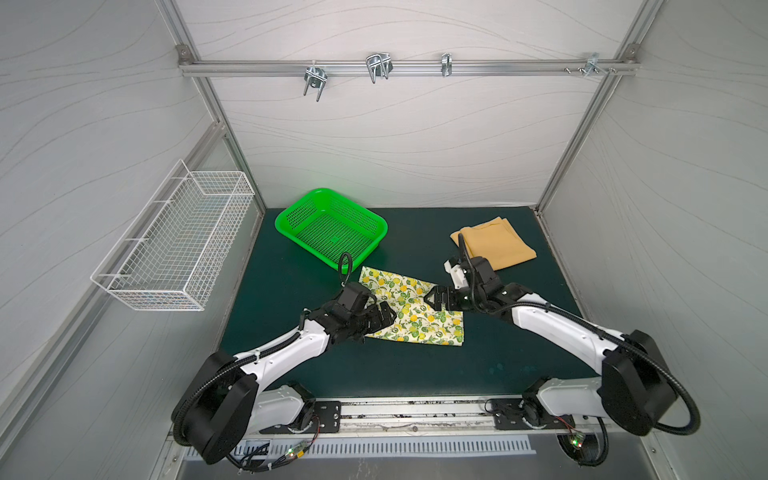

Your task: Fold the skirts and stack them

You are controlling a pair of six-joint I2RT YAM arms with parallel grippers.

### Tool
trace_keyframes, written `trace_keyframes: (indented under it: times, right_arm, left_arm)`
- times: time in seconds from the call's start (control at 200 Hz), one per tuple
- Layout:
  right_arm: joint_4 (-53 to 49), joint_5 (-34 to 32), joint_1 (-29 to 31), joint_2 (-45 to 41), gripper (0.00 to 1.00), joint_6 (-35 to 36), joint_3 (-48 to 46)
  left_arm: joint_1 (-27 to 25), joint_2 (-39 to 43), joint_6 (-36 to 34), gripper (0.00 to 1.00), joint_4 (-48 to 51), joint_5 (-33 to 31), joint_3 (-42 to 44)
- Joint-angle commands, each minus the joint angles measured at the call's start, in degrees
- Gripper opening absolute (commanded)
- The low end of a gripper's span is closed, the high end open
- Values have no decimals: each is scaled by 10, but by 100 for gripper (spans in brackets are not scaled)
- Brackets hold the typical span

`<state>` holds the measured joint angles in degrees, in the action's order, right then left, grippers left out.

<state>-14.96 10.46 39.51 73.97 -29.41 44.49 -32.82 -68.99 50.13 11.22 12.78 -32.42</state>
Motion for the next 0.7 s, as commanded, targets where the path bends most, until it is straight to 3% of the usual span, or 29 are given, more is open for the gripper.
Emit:
trace_keyframes:
  times: [0.0,0.27,0.695]
  right_arm:
    - [-9,-28,40,-24,99,-42,-47]
    - [38,-41,72,-16,99,-78,-138]
    - [36,-64,72,-12,99,-78,-152]
  left_arm:
    - [16,4,-15,99,11,4,-2]
    - [52,-11,-25,99,-3,19,18]
    - [86,-4,-23,99,-16,17,81]
